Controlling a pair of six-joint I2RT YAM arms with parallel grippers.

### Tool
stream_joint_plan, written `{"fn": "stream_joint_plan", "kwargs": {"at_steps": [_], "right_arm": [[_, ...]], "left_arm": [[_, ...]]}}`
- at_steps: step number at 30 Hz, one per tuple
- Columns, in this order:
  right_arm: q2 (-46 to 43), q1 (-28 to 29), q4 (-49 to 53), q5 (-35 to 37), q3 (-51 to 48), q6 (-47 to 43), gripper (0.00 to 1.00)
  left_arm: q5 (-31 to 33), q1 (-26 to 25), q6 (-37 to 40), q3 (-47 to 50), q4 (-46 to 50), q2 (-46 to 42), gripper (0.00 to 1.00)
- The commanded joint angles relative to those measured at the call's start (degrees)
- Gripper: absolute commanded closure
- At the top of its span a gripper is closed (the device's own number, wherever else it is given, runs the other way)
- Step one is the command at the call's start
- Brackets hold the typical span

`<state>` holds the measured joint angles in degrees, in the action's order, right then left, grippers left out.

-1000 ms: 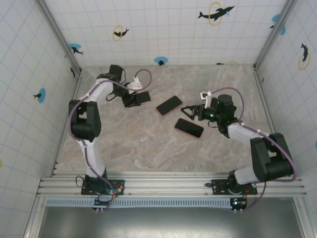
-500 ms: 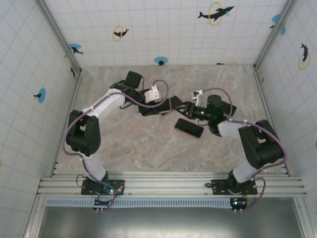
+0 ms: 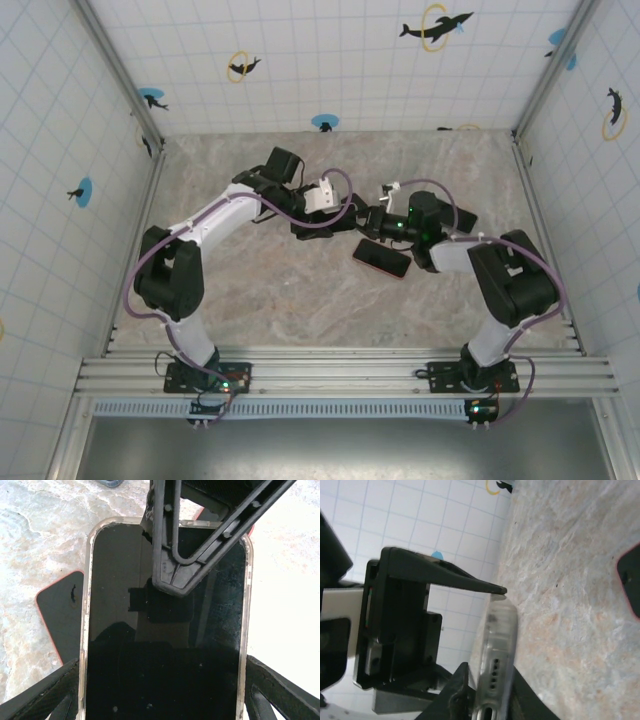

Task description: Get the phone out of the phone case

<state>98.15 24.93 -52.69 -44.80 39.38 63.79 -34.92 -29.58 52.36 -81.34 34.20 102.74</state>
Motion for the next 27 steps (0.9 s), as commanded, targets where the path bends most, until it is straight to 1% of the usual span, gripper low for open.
{"fn": "stream_joint_plan", "kwargs": {"at_steps": [1,4,6,8,10,11,13,15,16,18,21,22,23,24,27], "right_arm": [[0.7,1.2,-7.6,-1.2,1.1,2.8,0.90],[0.9,1.4,-9.5,-0.7,0.9,4.2,0.98],[0.7,1.4,-10.0,-0.5,0.9,4.7,1.00],[0.4,1.3,-11.0,0.0,0.8,5.5,1.00],[-0.1,1.0,-11.3,1.1,0.7,6.2,1.00],[-0.3,0.9,-11.6,1.7,0.5,6.6,1.00],[-0.9,0.4,-13.0,4.1,-0.1,8.1,1.00],[-1.6,-0.1,-15.3,7.7,-1.5,10.1,1.00],[-1.9,-0.3,-17.0,9.4,-2.1,11.1,1.00],[-2.3,-0.5,-19.5,12.9,-3.2,13.2,1.00],[-2.9,-0.7,-22.1,18.7,-4.5,15.8,1.00],[-3.2,-0.6,-22.3,20.5,-4.9,16.2,1.00],[-3.5,-0.4,-22.4,22.2,-5.4,16.6,1.00],[-3.9,-0.2,-22.8,25.5,-5.8,16.8,1.00],[-4.0,0.7,-25.6,30.4,-6.7,18.4,1.00]], "left_arm": [[-0.4,-0.4,0.6,-0.8,0.0,-2.1,0.47],[0.3,-0.3,0.5,-0.4,-0.4,-2.4,0.44],[0.8,-0.3,0.1,0.0,-0.9,-2.6,0.39],[1.7,-0.4,-0.2,0.3,-1.0,-2.9,0.28],[2.8,-0.4,-0.9,1.1,-1.9,-3.6,0.08],[3.3,-0.3,-1.6,1.5,-2.4,-4.0,0.03],[5.7,-0.3,-3.3,2.4,-4.5,-5.2,0.02],[8.0,-0.3,-7.0,4.5,-8.9,-7.1,0.02],[9.6,-0.4,-9.8,5.8,-12.2,-8.2,0.02],[12.9,-0.4,-17.8,8.5,-19.4,-10.3,0.02],[18.6,-0.4,-34.0,11.3,-28.9,-12.8,0.02],[19.6,-0.4,-38.9,11.5,-30.4,-13.3,0.03],[20.4,-0.3,-45.3,12.1,-32.4,-13.9,0.03],[20.7,-0.3,-51.4,13.0,-34.3,-14.3,0.03],[20.3,-0.4,-66.4,15.1,-38.5,-15.4,0.04]]}}
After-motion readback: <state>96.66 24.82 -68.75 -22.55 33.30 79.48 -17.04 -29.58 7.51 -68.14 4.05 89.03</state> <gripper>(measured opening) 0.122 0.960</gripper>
